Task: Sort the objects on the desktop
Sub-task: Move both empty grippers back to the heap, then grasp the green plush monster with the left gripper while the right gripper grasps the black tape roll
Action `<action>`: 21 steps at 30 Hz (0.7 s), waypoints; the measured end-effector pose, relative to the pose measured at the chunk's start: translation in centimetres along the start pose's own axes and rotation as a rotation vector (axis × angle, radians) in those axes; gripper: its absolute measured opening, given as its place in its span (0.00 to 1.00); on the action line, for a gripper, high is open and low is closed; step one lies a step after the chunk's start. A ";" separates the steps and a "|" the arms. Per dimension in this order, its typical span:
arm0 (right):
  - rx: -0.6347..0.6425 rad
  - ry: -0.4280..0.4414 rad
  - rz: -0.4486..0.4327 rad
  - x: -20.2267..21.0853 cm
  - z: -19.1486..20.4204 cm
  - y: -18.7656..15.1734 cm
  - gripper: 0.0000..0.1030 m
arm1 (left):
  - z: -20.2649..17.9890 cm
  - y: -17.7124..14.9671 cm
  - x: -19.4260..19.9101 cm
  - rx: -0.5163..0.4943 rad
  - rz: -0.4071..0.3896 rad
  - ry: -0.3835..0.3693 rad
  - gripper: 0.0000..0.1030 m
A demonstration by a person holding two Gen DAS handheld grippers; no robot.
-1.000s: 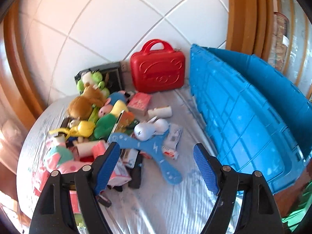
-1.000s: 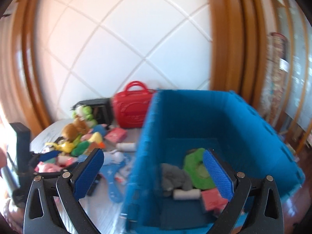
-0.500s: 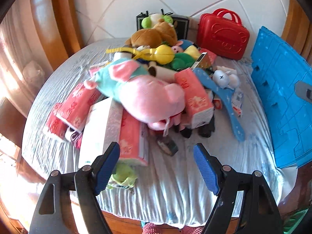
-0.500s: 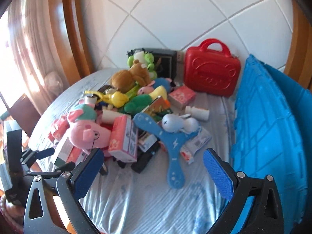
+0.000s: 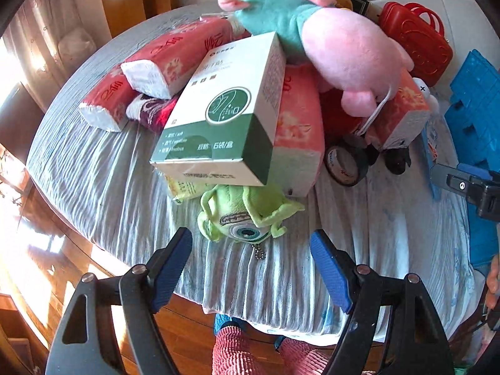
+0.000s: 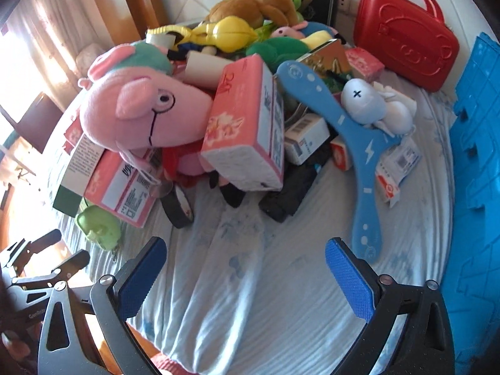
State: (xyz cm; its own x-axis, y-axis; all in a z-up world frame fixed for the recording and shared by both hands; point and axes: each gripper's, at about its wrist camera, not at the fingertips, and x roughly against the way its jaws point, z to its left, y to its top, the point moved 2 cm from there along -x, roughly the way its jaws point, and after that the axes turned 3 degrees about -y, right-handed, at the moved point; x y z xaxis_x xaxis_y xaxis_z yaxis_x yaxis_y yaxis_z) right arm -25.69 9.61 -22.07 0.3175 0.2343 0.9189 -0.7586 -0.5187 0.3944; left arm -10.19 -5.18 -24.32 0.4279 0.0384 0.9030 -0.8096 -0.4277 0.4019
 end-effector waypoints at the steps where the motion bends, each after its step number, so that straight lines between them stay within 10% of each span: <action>1: 0.014 -0.004 0.009 -0.6 0.4 0.0 1.00 | 0.1 0.0 -0.4 0.004 0.003 -0.003 0.75; 8: 0.064 0.003 0.026 -3.7 2.9 -0.1 0.98 | 0.1 0.4 -3.4 -0.012 0.016 0.060 0.75; 21: 0.080 0.074 0.037 -7.3 5.6 0.8 0.47 | 0.9 1.1 -5.7 0.016 0.027 0.024 0.65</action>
State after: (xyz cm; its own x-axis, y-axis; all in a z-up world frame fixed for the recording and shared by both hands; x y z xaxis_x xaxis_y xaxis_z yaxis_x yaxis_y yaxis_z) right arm -25.44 2.87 -28.38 0.2454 0.2722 0.9304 -0.7203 -0.5911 0.3630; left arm -13.16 -6.74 -29.16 0.3958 0.0483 0.9171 -0.8144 -0.4429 0.3748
